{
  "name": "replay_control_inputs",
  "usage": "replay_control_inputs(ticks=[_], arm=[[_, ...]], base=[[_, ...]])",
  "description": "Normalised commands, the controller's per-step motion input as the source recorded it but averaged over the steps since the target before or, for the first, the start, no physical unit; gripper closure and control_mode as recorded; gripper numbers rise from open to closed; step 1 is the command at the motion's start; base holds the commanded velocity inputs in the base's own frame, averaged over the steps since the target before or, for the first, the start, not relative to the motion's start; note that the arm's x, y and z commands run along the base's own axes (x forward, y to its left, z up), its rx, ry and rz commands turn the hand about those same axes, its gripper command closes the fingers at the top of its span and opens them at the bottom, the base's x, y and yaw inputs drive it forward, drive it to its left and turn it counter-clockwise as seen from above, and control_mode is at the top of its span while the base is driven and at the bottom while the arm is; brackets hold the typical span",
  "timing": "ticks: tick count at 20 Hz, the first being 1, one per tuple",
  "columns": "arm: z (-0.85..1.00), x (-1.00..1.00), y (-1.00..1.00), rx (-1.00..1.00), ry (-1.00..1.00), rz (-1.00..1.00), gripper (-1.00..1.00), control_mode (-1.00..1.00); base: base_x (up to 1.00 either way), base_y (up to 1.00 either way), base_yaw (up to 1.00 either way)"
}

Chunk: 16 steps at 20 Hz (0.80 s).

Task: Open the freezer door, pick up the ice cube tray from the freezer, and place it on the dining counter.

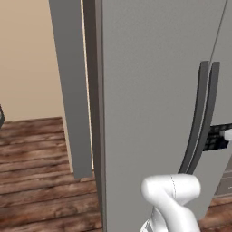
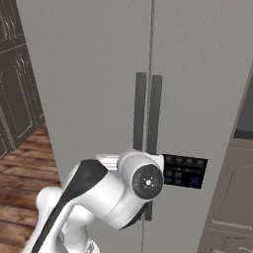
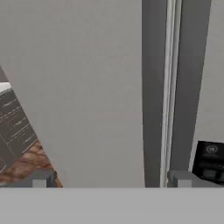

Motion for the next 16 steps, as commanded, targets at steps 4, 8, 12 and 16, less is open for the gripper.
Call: replay_control_inputs(ticks=[4, 8, 12, 16], arm=[[0.00, 0.25, -0.32, 0.12, -0.36, 0.12, -1.00, -1.00], [0.00, 0.21, -0.43, 0.14, -0.25, 0.16, -1.00, -1.00], [0.00, 0.25, -0.19, 0.05, -0.23, 0.13, -1.00, -1.00], [0.01, 0.53, -0.02, 0.06, -0.09, 0.06, -1.00, -1.00]], base=[[0.00, 0.00, 0.00], [0.00, 0.00, 0.00], [0.00, 0.00, 0.00], [0.00, 0.00, 0.00]])
